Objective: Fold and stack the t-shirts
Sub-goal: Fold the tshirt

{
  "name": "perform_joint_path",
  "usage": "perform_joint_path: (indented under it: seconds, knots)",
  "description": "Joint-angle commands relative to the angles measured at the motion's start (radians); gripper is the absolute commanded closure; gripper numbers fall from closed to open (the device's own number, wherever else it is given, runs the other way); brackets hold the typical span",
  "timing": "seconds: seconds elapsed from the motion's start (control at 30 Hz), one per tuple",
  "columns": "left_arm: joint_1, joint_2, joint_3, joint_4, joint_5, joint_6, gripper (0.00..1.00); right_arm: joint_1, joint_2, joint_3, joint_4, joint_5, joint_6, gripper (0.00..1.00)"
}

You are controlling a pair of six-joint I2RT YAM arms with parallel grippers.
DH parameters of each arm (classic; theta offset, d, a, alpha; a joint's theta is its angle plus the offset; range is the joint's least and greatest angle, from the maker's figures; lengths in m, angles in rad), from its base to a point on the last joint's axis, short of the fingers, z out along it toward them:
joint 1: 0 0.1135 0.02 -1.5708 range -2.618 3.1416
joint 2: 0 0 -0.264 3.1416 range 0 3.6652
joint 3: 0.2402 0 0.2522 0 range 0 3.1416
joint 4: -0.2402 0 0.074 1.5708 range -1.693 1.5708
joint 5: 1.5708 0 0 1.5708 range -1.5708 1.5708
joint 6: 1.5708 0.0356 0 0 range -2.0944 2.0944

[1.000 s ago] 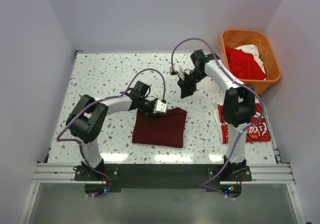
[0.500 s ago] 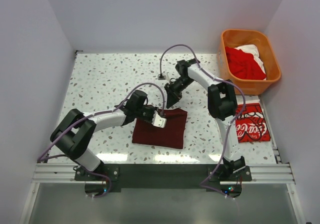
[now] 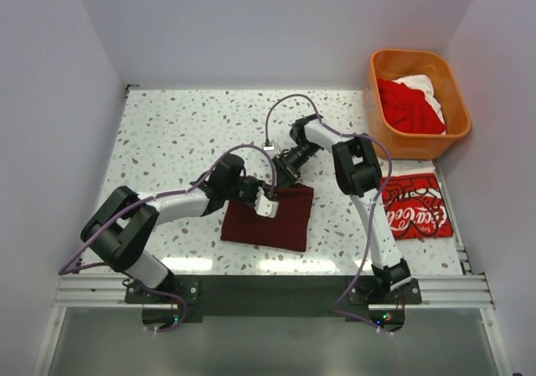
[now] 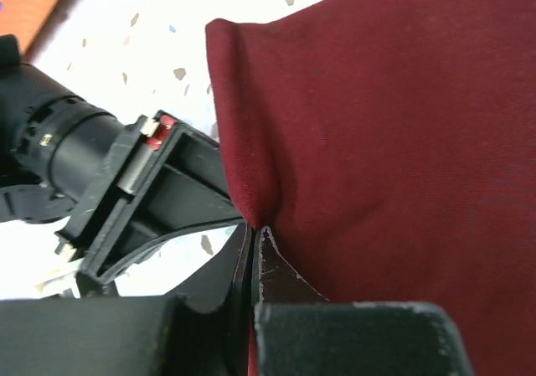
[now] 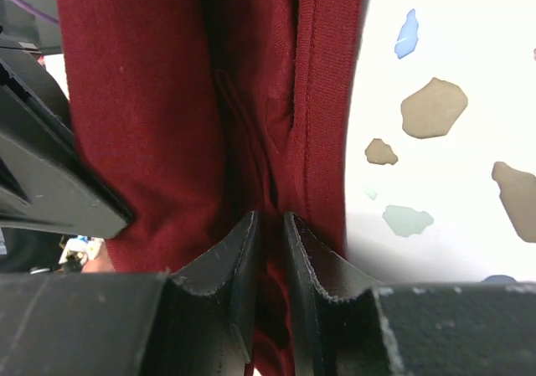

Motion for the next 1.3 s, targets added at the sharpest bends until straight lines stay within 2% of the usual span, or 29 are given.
perform_joint_path:
  seconds: [0.0, 0.23, 0.7, 1.07, 1.1, 1.17, 1.27]
  knots:
    - [-0.007, -0.036, -0.018, 0.126, -0.009, 0.017, 1.00, 0.004, 0.058, 0.031, -0.042, 0.037, -0.062, 0.76]
    - [-0.006, -0.014, -0.009, 0.230, -0.063, 0.005, 1.00, 0.004, 0.094, 0.070, -0.087, 0.041, -0.087, 0.76]
    - [-0.001, 0.059, 0.024, 0.343, -0.071, 0.015, 1.00, 0.002, 0.129, 0.109, -0.136, 0.027, -0.109, 0.76]
    - [-0.001, 0.127, -0.030, 0.522, -0.147, 0.029, 1.00, -0.015, 0.103, 0.117, -0.144, 0.081, -0.129, 0.73]
    - [-0.003, 0.127, -0.030, 0.528, -0.150, 0.031, 0.90, -0.015, 0.098, 0.119, -0.142, 0.102, -0.121, 0.72]
    - [-0.003, 0.113, -0.038, 0.527, -0.155, 0.032, 0.78, -0.016, 0.081, 0.128, -0.137, 0.124, -0.119, 0.71]
    - [-0.003, 0.066, -0.039, 0.498, -0.157, 0.012, 0.64, -0.015, 0.054, 0.139, -0.116, 0.156, -0.092, 0.70]
